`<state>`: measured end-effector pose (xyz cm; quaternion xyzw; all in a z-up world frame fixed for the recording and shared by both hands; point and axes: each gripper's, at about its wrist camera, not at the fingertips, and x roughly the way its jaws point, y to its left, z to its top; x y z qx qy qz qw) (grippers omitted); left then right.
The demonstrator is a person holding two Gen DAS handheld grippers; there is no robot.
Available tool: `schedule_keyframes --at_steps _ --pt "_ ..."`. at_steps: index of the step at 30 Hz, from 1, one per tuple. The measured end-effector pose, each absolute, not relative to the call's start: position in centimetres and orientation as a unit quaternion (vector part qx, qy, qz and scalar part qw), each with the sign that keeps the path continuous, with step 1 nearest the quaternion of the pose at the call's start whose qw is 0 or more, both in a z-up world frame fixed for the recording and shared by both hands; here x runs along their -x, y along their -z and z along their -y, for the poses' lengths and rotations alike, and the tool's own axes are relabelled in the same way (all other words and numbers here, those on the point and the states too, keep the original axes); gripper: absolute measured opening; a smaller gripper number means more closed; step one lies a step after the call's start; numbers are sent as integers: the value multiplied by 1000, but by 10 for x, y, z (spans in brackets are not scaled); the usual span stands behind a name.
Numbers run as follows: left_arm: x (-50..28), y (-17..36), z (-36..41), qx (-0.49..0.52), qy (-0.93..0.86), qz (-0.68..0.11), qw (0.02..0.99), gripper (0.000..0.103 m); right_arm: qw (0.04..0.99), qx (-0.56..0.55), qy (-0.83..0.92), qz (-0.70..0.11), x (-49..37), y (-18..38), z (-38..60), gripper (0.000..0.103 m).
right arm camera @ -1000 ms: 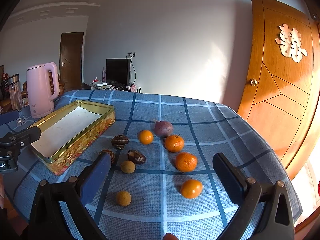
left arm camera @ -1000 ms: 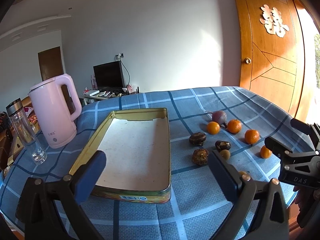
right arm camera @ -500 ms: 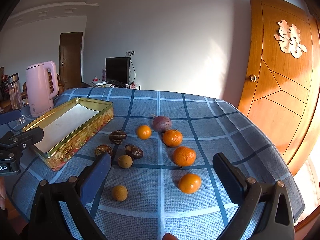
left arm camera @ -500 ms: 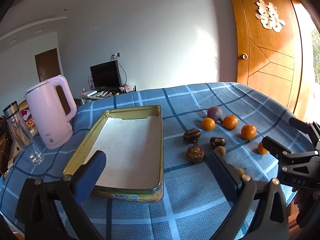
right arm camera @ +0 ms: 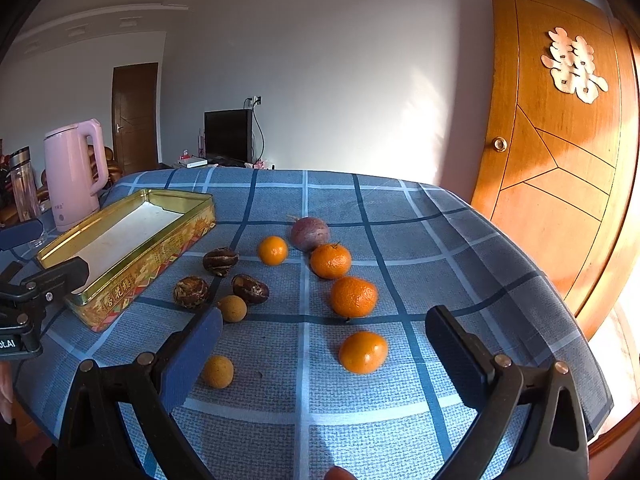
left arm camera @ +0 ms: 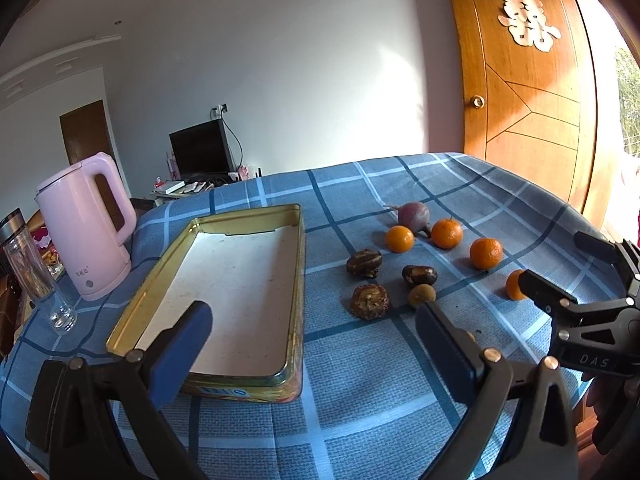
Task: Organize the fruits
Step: 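Move both tools toward the fruits beside the tin tray, then grasp the small yellow-brown fruit with the left tool while the right tool grasps a mandarin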
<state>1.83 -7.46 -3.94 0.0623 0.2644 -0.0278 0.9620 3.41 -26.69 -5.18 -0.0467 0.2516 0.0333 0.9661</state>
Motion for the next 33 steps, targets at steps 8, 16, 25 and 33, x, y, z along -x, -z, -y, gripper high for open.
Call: schedule_keyframes --at_steps 8,16,25,33 --pt "-22 46 86 -71 34 -272 959 103 965 41 -31 -258 -36 59 275 102" --pt "-25 52 100 -78 42 -279 956 103 964 29 -34 -263 -36 65 286 102" --pt "-35 71 127 -82 87 -308 944 103 959 11 -22 -282 -35 83 314 102" --pt "-56 95 156 -84 128 -357 921 76 951 -2 -17 -307 -43 98 332 93"
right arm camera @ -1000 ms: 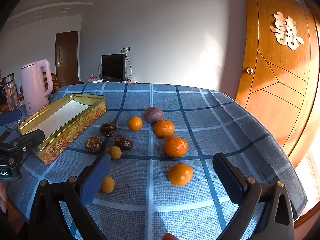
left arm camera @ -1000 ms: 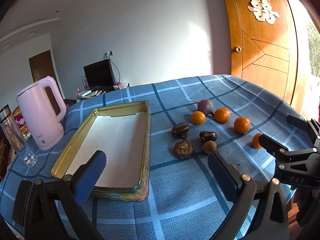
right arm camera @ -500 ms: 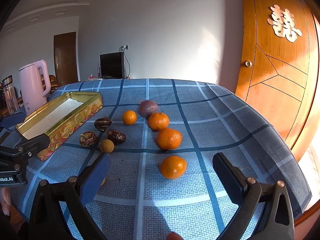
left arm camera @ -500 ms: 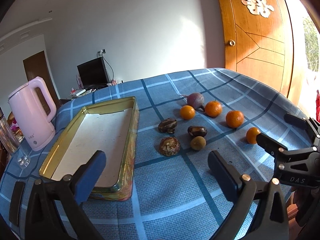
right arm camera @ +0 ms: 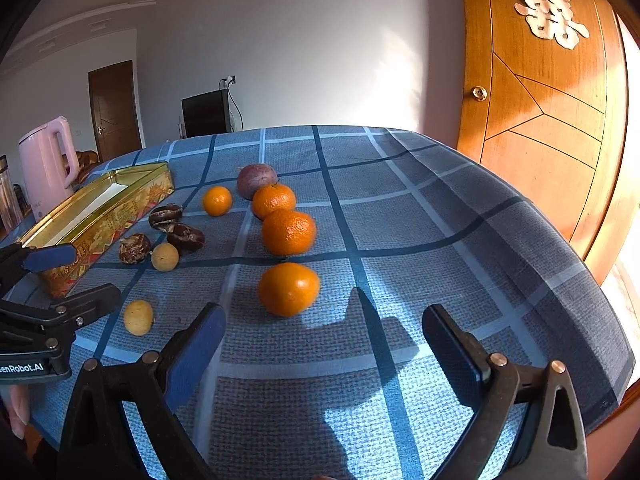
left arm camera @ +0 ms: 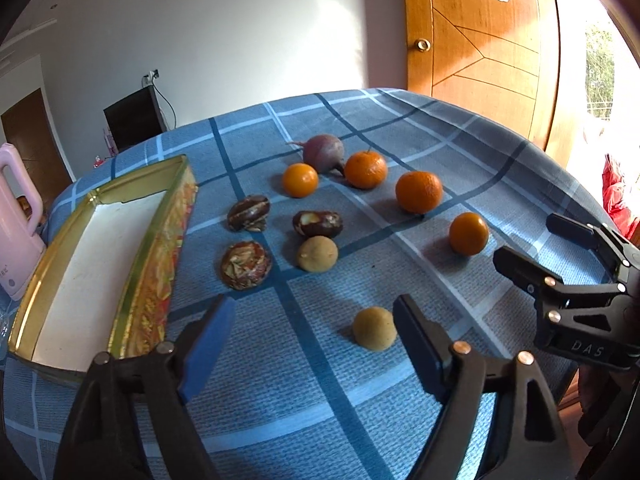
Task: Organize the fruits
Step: 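Grasp the small yellow-brown fruit with the left tool while the right tool grasps a mandarin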
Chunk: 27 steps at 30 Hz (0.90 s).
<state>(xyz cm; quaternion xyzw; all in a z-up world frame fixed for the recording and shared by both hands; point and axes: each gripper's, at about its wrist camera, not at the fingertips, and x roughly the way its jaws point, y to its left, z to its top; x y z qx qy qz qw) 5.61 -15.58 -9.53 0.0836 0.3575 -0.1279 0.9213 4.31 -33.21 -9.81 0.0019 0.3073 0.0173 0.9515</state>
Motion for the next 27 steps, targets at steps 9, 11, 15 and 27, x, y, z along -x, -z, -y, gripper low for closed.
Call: schedule_keyframes --at_steps 9,11,15,27 --pt "-68 107 165 -64 176 -394 900 54 941 5 -38 -337 -65 103 326 74" --pt "-68 107 165 -64 180 -394 899 54 939 8 -38 -341 -71 104 323 73" --pt "-68 108 165 -61 195 -402 893 49 934 14 -37 -356 -81 109 319 68" --pt "-69 115 173 -80 203 -414 884 28 927 23 -53 -371 -85 116 315 41"
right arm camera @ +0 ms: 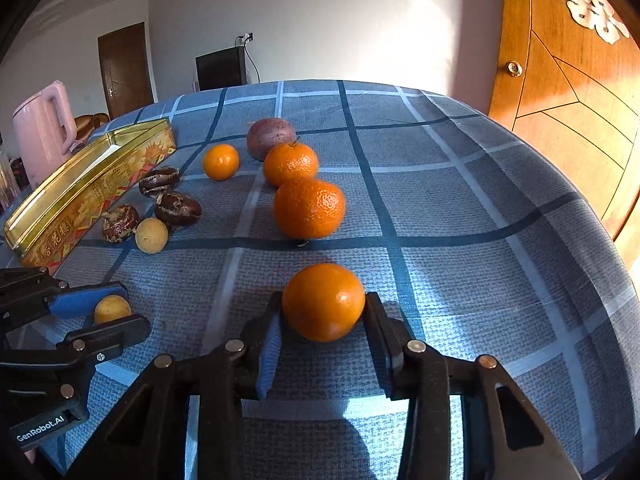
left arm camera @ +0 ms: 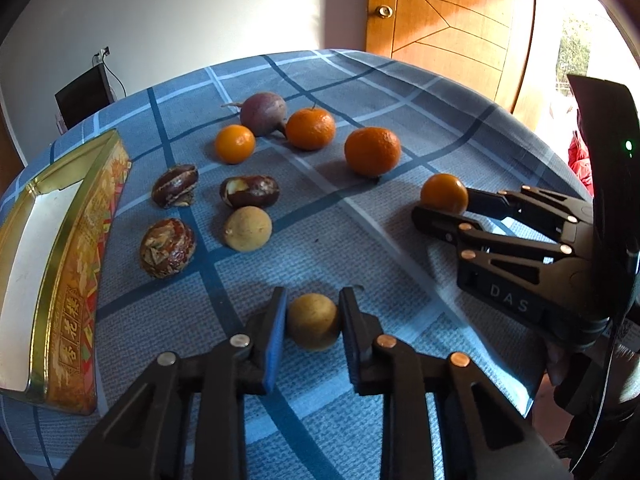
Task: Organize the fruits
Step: 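Grasp the small yellow-brown fruit with the left tool while the right tool grasps a mandarin, then carry the yellow-brown fruit and mandarin over the tin tray with both tools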
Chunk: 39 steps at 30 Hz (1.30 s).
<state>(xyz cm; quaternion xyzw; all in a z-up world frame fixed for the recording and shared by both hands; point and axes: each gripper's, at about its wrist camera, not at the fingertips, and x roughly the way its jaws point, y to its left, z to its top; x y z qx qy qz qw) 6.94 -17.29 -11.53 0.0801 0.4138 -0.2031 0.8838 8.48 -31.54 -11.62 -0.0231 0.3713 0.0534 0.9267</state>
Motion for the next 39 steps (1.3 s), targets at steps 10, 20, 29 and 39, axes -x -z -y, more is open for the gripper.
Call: schedule_keyframes --at_steps 10,20,29,39 --pt "-59 102 159 -62 196 -370 906 27 936 36 -61 -346 -76 112 312 40" --pt "-54 87 133 -61 171 -328 927 27 936 54 -99 -335 -72 99 284 40" --pt "-56 73 94 -44 139 -302 942 27 936 68 -124 -323 -79 85 251 40" --pt "-65 63 41 -24 94 -292 951 27 931 92 -174 -307 -92 66 197 40"
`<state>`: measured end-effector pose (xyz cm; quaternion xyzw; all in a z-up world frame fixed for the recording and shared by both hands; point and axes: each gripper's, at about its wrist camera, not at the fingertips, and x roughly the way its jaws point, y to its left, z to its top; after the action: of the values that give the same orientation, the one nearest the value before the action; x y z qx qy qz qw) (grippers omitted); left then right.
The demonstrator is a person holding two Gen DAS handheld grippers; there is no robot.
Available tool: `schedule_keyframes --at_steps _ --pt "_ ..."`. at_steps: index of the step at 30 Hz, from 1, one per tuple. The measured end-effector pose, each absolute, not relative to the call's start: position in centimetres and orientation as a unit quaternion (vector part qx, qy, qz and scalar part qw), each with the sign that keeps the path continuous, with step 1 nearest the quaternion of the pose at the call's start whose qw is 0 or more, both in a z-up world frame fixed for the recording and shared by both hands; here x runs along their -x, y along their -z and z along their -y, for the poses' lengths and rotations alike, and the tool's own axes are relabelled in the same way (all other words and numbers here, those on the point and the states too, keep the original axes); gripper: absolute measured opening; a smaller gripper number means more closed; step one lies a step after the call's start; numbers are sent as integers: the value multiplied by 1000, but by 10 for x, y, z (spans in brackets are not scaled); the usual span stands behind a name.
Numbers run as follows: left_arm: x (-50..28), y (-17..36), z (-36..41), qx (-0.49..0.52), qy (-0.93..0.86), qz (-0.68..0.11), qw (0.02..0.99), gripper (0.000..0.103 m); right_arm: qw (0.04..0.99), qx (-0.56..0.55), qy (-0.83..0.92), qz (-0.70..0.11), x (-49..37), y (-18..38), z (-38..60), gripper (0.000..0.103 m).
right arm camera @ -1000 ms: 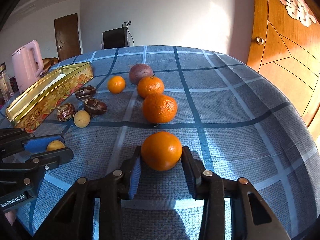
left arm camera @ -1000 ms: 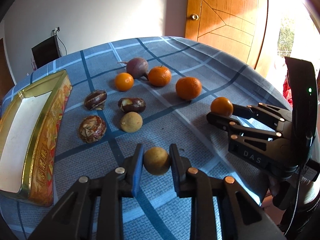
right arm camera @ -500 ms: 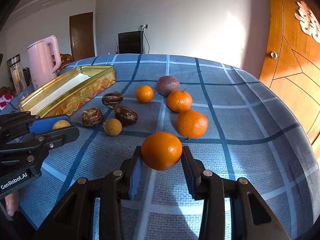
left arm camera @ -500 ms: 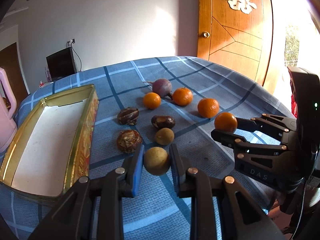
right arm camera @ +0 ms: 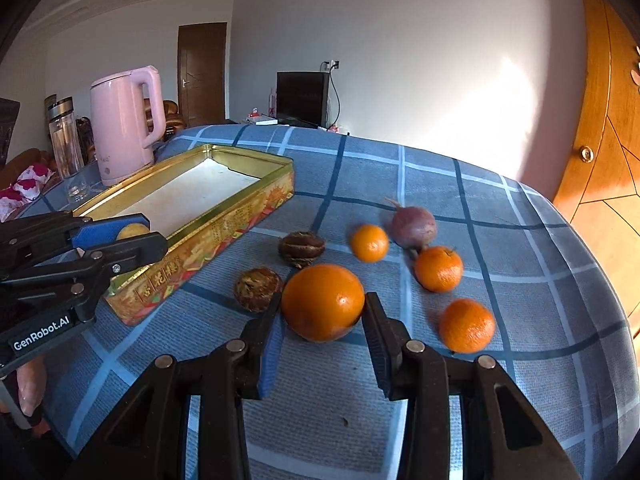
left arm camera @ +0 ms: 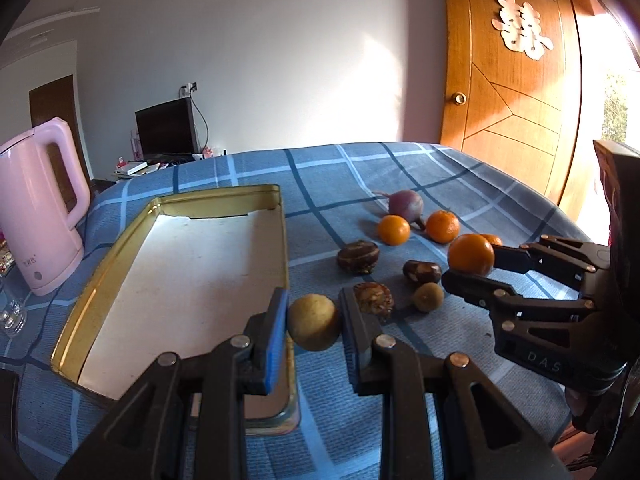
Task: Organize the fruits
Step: 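Carry the yellow-brown fruit and mandarin over the tin tray with both tools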
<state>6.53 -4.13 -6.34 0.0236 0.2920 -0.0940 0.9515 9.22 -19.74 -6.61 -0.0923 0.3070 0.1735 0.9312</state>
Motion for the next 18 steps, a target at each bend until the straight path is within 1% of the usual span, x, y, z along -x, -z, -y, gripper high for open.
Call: schedule_keyframes --at_steps 18 --pt "-86 56 -32 -5 28 -295 955 27 920 125 -228 -292 -124 43 121 40"
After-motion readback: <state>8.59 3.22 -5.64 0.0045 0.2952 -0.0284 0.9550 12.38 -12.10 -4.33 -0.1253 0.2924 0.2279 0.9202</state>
